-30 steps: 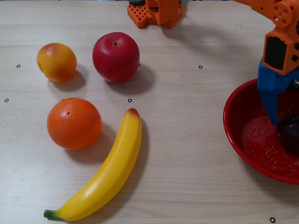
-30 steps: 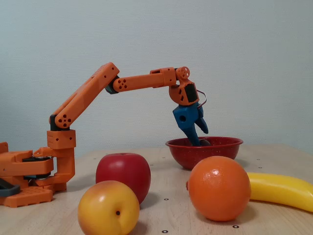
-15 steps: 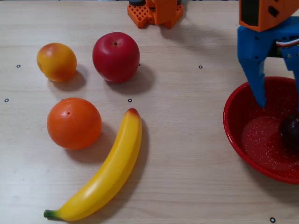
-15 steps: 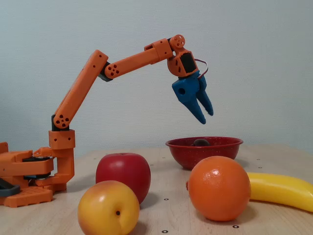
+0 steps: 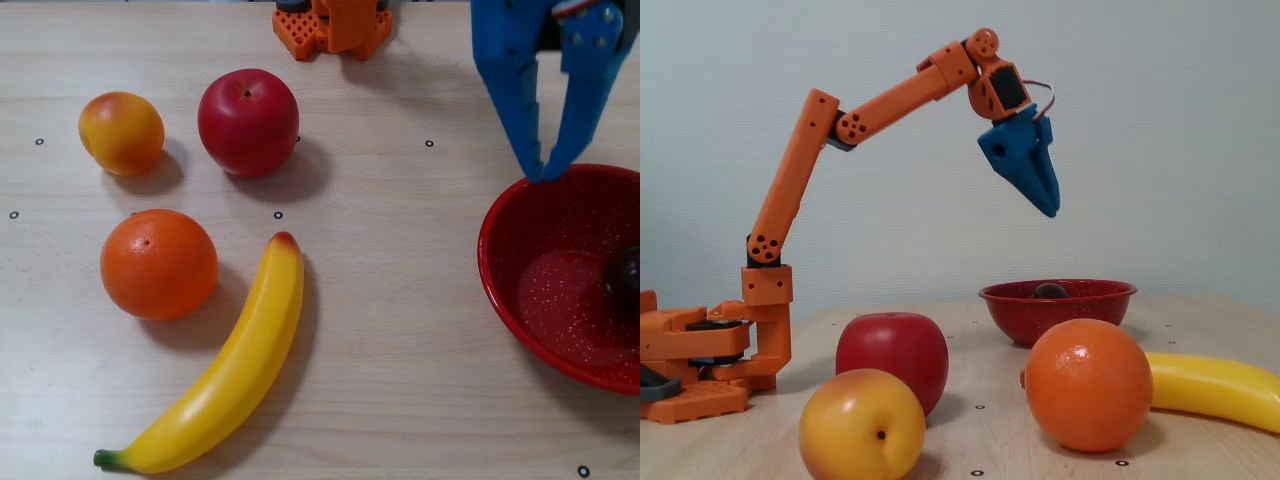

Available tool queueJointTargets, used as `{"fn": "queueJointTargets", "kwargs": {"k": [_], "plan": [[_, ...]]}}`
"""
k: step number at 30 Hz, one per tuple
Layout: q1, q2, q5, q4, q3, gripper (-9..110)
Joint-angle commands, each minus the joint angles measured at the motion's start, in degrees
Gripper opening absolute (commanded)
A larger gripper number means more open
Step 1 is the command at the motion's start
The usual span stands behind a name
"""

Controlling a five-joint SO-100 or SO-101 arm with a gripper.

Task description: Put plum in the red bowl.

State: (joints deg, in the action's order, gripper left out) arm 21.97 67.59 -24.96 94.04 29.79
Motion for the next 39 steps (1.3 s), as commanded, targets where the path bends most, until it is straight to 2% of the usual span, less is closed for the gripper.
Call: {"fn": "queueJointTargets", "kwargs": {"k": [1, 9, 26, 39], "plan": [[-1.93, 10.37, 0.97, 1.05, -1.58, 0], [-6.50, 20.13, 4.92, -3.43, 9.67, 0], [-14.06, 52.12, 11.51, -13.36, 51.68, 0], [-16.79, 76.20, 14.50, -15.47, 77.26, 0]]}}
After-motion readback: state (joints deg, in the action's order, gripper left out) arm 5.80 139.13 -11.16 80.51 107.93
